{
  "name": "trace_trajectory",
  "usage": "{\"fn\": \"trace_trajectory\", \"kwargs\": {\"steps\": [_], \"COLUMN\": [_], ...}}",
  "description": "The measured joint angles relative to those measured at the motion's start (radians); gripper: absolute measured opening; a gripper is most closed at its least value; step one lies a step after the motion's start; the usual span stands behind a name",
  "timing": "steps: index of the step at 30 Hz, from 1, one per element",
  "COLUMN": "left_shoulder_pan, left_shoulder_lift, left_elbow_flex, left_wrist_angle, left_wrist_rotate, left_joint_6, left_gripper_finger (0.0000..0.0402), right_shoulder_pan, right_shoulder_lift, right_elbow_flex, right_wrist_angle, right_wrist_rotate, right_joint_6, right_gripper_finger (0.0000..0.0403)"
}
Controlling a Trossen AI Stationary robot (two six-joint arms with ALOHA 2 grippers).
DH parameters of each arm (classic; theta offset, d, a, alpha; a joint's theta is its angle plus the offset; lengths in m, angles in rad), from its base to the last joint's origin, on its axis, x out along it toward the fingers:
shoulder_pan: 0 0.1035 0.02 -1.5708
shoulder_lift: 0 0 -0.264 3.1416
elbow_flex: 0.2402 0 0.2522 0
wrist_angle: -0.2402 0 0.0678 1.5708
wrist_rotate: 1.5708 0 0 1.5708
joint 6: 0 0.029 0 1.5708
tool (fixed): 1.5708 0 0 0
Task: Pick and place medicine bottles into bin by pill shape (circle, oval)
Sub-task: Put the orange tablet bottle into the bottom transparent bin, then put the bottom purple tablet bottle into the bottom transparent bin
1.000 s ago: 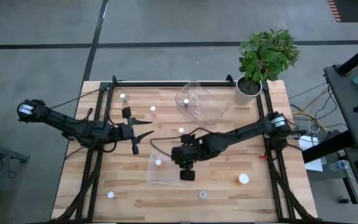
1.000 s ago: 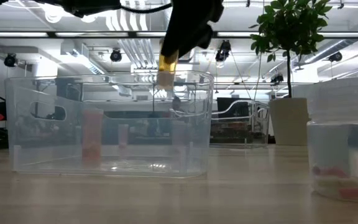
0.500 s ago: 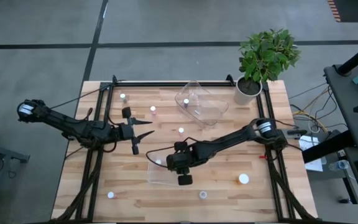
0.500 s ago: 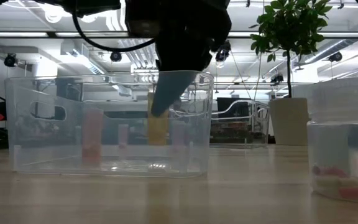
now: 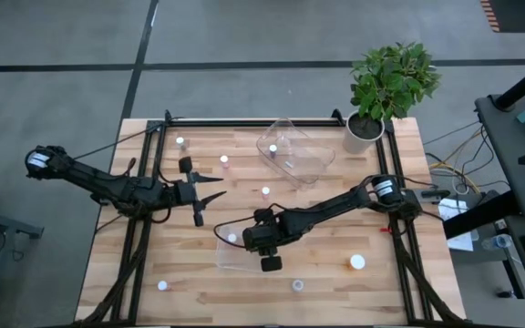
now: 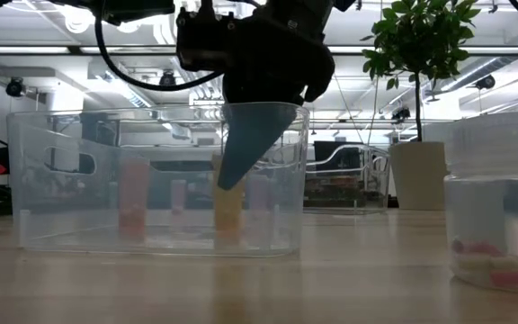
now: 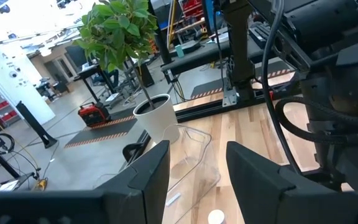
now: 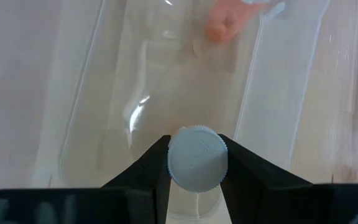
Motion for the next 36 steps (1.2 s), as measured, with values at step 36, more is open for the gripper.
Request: {"fn": "trace_trajectory", "kwargs": {"steps": [36], "left_shoulder_pan": [0.000], "left_shoulder_lift": [0.000], "left_elbow_flex": [0.000], "left_wrist_angle": [0.001], "left_wrist_rotate": [0.000], "left_joint_6": [0.000], "left_gripper_finger": [0.0143], "right_shoulder_pan": [0.014], "right_shoulder_lift": [-0.393], "right_elbow_flex": [-0.185], "right_wrist_angle": [-0.043], "right_wrist_rotate": [0.157], "right_joint_6": [0.063], "right_gripper_finger": [0.0191]}}
